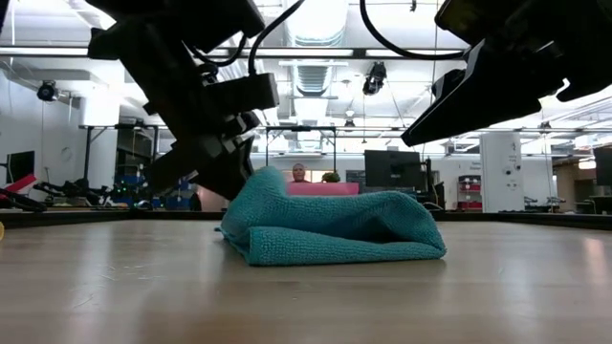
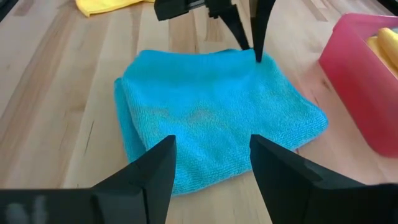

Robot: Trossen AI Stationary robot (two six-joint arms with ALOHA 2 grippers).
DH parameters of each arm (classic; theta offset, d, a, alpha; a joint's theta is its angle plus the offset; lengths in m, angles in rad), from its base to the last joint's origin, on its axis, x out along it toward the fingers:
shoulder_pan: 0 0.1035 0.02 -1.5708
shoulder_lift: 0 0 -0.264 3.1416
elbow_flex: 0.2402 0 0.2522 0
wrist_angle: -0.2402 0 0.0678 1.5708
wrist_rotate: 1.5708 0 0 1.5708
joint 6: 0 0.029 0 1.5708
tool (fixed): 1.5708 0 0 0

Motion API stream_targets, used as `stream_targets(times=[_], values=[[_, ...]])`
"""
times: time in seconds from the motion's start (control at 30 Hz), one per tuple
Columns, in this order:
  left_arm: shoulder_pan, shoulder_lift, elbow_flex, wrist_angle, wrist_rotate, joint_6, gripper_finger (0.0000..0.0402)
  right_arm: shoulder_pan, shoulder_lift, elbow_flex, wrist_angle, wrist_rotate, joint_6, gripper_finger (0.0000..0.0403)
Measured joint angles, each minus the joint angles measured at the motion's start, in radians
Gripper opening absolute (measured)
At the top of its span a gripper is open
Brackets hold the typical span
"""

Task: Fold microfiber towels
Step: Fold the blue towel

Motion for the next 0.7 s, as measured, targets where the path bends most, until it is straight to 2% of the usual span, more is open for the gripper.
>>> stream_targets(times=[0.07,0.23,0.7], values=[[0.0,-0.008,0.0,-0.001,0.0,0.004,0.0006,0.0,0.0,0.0,0.0,0.0,0.0,0.0194],[0.001,-0.025,0.0,-0.013,-0.025,0.008,0.0028,0.0,0.0,0.0,0.0,0.0,0.0,0.0194],[0.002,-0.032,0.012,-0.211,-0.06,0.053,0.0077,0.0,0.001,-0.004,0.0,0.0,0.007,0.0194]])
